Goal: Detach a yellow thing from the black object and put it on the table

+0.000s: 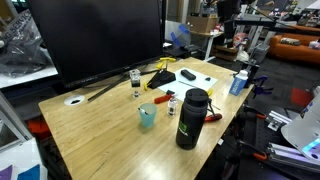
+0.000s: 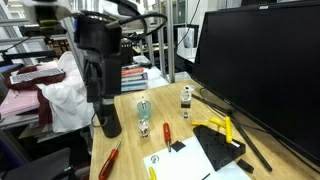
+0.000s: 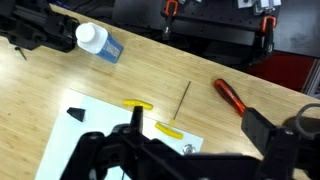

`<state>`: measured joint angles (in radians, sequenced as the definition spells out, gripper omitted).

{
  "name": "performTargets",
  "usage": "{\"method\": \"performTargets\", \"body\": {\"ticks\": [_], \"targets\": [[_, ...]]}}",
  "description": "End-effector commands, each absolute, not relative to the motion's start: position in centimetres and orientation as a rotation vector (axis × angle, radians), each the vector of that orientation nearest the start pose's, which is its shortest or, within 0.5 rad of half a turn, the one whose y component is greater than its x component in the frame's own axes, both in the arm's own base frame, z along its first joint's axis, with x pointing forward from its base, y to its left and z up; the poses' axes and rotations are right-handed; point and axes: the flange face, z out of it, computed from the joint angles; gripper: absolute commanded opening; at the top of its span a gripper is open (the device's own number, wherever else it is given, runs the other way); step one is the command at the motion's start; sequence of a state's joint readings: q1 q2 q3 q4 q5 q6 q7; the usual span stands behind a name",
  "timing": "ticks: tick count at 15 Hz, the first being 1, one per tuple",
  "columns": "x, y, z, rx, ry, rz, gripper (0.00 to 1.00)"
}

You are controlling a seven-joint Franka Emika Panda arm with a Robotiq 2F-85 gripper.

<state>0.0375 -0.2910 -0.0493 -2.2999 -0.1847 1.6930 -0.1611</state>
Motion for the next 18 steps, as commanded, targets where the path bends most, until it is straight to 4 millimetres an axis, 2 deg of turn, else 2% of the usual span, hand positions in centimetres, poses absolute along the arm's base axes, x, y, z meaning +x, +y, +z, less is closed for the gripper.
{"method": "performTargets", "body": {"ticks": [1,6,7,10,15,18], "targets": [[44.7,-1.1,42.7,-3.157,-0.376,0.537,1.00],[49.1,-1.6,41.3,-3.130,-0.328,0.544,1.00],[47.6,-1.3,41.1,-3.171,-0.335,0.521,1.00],[49.1,-1.3,40.8,-3.161,-0.321,0.528,1.00],[49.1,-1.3,40.9,-3.160,-0.320,0.532,1.00],[49.3,-0.7,39.6,-3.088,-0.343,0.582,1.00]]}}
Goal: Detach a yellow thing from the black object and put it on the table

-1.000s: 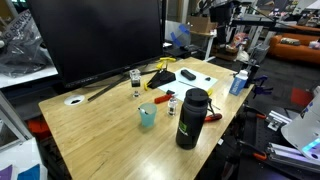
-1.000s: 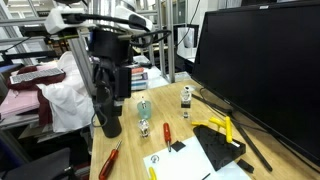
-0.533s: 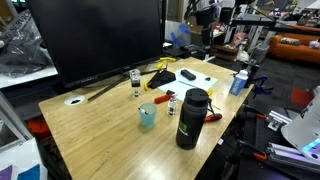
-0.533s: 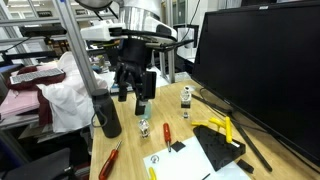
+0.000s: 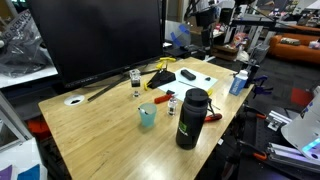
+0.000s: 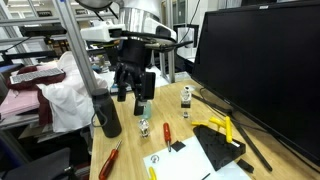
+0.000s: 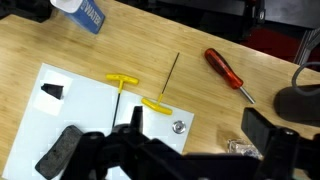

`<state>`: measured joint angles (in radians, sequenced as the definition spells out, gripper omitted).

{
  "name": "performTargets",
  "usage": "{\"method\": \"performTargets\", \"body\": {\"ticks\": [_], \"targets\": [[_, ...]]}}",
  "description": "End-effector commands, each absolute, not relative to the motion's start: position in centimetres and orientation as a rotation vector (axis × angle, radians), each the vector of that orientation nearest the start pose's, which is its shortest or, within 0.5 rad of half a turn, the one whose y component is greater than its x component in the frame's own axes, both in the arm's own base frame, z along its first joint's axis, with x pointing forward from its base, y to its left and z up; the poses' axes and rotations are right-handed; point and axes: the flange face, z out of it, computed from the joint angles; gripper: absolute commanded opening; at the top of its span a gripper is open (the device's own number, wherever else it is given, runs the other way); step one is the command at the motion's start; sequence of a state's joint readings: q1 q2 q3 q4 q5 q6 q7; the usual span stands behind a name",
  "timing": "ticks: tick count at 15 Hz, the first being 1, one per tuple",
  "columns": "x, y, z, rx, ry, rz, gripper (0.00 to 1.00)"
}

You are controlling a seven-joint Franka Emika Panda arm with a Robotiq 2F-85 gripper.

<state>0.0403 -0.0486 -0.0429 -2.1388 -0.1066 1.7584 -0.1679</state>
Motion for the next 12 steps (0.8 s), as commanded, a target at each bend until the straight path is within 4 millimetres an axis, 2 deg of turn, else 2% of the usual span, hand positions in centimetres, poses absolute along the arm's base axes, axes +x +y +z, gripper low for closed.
{"method": "performTargets", "body": {"ticks": [1,4,8,10,12], "targets": [[49.9,-0.4,39.1,-3.085,-0.341,0.568,1.00],[52.3,0.1,38.5,-3.099,-0.465,0.492,1.00],[55.7,0.3,38.1,-3.076,-0.653,0.549,1.00],[58.0,-0.5,37.6,-3.193,-0.518,0.524,1.00],[59.8,-1.3,37.0,-3.197,-0.424,0.511,1.00]]}}
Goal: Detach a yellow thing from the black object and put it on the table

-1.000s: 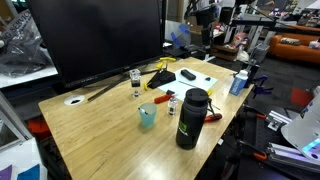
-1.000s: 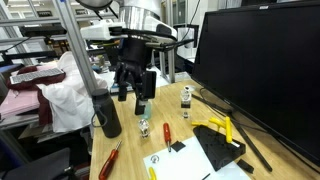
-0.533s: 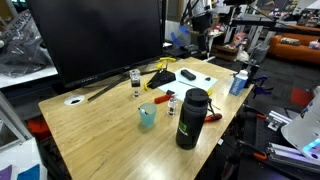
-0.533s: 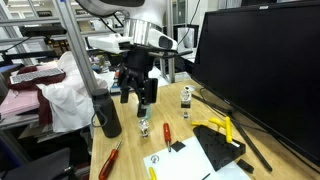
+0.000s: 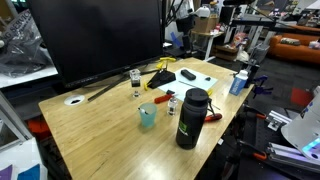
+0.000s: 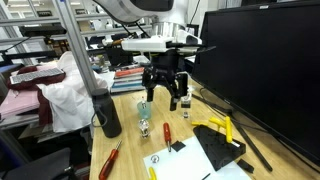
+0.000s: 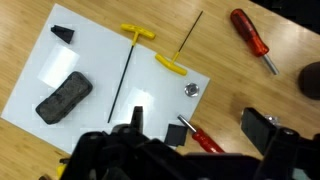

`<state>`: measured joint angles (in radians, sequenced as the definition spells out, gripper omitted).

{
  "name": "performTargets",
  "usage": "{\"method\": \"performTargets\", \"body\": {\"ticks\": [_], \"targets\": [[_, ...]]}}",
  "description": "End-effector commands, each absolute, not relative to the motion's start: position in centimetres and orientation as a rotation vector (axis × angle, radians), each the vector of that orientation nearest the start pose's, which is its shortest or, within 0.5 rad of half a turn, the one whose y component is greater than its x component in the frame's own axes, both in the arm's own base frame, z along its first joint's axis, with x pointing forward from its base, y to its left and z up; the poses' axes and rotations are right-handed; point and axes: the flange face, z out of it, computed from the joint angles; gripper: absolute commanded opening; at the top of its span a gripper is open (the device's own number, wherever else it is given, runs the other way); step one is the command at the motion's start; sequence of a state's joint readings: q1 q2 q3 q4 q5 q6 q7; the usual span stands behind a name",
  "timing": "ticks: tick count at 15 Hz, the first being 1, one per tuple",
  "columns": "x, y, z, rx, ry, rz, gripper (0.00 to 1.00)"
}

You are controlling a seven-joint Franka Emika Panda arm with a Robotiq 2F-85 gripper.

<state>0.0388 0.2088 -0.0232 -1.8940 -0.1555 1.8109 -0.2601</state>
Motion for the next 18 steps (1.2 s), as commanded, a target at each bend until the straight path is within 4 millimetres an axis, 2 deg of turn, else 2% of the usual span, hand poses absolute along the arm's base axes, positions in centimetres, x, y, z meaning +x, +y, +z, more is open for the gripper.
{"method": "performTargets", "body": {"ticks": [1,4,9,12,15,18], "targets": [[58.3,-0.7,37.2,-3.184,-0.494,0.496,1.00],[59.7,-1.3,36.3,-3.194,-0.446,0.499,1.00],[59.8,-1.2,36.5,-3.196,-0.441,0.497,1.00],[60.5,-1.2,35.7,-3.193,-0.430,0.496,1.00],[61.6,-1.5,35.2,-3.147,-0.521,0.488,1.00],[62.8,-2.3,34.7,-3.079,-0.686,0.570,1.00]]}}
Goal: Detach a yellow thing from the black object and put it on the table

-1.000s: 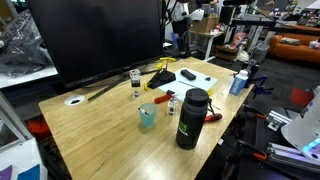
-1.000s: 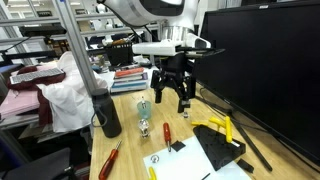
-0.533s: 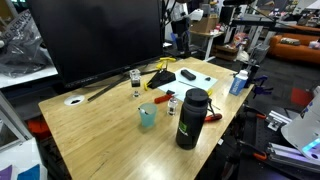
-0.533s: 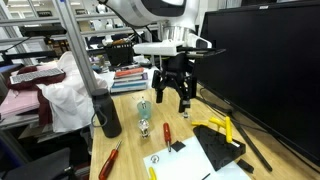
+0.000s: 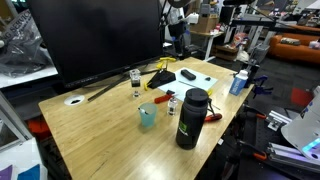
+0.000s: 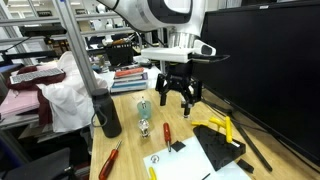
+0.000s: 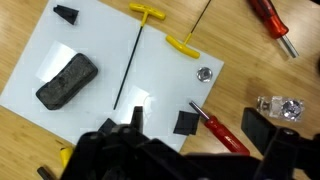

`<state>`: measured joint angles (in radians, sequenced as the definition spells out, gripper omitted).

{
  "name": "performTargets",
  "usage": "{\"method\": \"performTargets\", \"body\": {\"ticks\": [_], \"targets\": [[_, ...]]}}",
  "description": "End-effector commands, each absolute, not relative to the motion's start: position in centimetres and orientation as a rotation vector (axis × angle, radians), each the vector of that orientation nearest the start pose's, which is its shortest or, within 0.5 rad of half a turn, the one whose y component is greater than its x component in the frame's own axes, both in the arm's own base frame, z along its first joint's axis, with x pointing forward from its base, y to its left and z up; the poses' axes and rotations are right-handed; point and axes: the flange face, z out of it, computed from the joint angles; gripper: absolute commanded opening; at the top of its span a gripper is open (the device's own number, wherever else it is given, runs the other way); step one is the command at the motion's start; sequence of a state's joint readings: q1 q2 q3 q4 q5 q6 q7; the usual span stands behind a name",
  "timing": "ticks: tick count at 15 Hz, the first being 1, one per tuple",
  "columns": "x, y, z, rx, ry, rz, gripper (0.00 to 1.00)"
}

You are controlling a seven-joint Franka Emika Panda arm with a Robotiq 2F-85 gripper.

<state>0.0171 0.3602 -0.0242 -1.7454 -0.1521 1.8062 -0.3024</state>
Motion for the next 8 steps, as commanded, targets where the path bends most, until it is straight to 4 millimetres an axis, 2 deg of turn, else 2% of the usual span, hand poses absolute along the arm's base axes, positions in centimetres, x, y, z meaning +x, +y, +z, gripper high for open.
{"method": "performTargets", "body": {"ticks": [1,5,8], "targets": [[63.3,-2.7,34.7,-3.074,-0.686,0.609,1.00],[66.5,-3.8,34.9,-3.102,-0.589,0.601,1.00],[68.5,-4.5,34.1,-3.086,-0.566,0.598,1.00]]}}
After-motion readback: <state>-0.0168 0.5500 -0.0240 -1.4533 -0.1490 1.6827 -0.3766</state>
